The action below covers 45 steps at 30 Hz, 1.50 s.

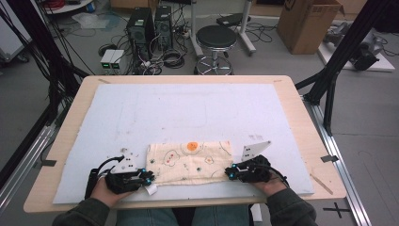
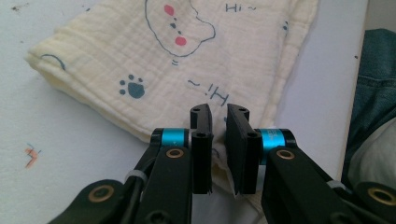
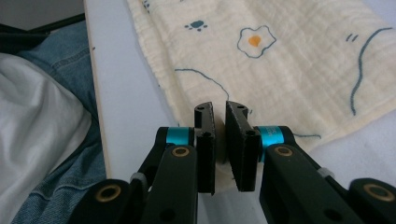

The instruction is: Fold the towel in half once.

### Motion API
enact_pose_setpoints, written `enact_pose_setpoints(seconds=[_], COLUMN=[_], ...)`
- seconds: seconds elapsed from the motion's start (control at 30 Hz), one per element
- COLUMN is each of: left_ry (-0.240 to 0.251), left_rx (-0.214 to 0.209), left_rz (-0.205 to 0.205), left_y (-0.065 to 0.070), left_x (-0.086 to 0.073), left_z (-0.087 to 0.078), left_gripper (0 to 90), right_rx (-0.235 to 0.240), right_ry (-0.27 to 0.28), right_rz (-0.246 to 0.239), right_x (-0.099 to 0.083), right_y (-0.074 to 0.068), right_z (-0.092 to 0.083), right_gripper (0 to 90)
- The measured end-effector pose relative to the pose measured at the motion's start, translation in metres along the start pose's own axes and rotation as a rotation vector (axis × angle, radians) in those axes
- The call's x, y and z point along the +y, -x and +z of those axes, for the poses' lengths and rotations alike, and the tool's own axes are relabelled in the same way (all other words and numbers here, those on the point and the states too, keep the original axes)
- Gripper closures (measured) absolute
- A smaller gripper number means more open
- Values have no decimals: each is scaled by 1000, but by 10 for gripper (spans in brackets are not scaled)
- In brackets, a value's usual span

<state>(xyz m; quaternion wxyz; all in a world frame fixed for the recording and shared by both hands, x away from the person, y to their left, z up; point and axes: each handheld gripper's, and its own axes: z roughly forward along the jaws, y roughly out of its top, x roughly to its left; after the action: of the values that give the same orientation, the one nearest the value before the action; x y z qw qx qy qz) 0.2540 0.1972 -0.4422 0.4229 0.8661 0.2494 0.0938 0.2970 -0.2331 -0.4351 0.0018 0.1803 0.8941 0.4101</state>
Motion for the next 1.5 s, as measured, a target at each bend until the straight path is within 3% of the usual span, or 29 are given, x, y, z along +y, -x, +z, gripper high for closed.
enact_pose_setpoints(seconds=[0.23, 0.57, 0.7, 0.8, 0.9, 1.0, 1.17, 1.33, 1.4, 1.43, 1.5], left_ry=[14, 47, 40, 26, 26, 68, 117, 165, 176, 174, 134], left_rx=[12, 25, 11, -30, -76, -90, -76, -24, 7, 8, 46], left_rz=[9, 10, 13, 17, 34, 27, -18, -61, -75, -71, -36], left_y=[1, 2, 4, 5, 7, 7, 0, -12, -16, -19, -21], left_x=[1, 1, -1, -3, -3, -1, 3, 12, 18, 21, 27], left_z=[-2, -12, -15, -12, -12, -15, -17, -15, -12, -9, -1], left_gripper=[836, 856, 855, 851, 738, 657, 563, 562, 603, 672, 791], right_rx=[8, 35, 51, 79, 94, 91, 76, 26, 12, -8, -9], right_ry=[51, 72, 60, 24, -16, 15, 67, 87, 81, 79, 86], right_rz=[-4, -26, -26, -22, -25, -14, 11, 30, 42, 45, 37], right_x=[2, 2, 0, -3, -4, -2, 2, 13, 20, 25, 34], right_y=[-2, -10, -12, -13, -13, -12, -4, 10, 16, 19, 24], right_z=[-6, -13, -13, -9, -4, -7, -16, -18, -14, -12, -6], right_gripper=[842, 843, 843, 837, 753, 688, 632, 584, 580, 585, 660])
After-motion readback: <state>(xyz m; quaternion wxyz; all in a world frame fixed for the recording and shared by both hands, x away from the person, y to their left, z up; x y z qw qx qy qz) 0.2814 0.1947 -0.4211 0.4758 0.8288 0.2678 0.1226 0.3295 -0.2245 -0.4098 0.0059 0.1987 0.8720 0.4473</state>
